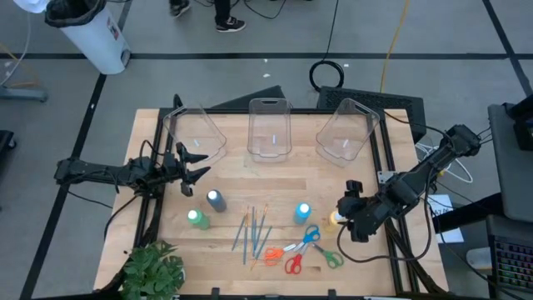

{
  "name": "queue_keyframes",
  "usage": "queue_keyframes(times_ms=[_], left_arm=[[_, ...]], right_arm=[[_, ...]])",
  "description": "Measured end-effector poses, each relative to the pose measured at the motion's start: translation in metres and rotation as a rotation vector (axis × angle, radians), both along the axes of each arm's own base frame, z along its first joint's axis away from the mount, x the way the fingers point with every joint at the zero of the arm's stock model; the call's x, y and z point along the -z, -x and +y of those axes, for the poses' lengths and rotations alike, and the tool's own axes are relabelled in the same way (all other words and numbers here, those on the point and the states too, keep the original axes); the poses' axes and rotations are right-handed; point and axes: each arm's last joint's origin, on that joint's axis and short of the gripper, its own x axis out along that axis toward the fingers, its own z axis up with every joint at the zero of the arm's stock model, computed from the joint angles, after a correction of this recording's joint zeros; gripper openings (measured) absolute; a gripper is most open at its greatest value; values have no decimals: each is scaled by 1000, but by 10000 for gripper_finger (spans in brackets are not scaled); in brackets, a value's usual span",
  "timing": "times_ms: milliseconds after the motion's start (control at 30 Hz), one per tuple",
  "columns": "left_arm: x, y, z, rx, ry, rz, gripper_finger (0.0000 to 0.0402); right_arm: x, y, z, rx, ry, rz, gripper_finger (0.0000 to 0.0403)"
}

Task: Pick & Place Paint Supplies
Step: Put the yellow paint bottle into the right transparent bin

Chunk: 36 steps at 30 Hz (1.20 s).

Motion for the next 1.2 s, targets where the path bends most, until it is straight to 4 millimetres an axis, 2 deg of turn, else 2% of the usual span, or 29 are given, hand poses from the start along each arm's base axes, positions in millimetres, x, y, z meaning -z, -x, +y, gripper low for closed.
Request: queue_keyframes(times_ms=[300, 533, 833, 1200], left_arm=[[0, 0, 0, 0, 0, 0, 207], [0, 0, 0, 0, 0, 0, 207], [0, 0, 0, 0, 0, 0, 207], [0, 0, 0, 0, 0, 0, 207]], right_arm=[[0, 0, 0, -18, 11, -1, 184], [1, 0, 0, -28, 14, 0, 186], [13, -2, 2, -96, 43, -22, 205], [7, 4, -1, -51, -59, -20, 161]])
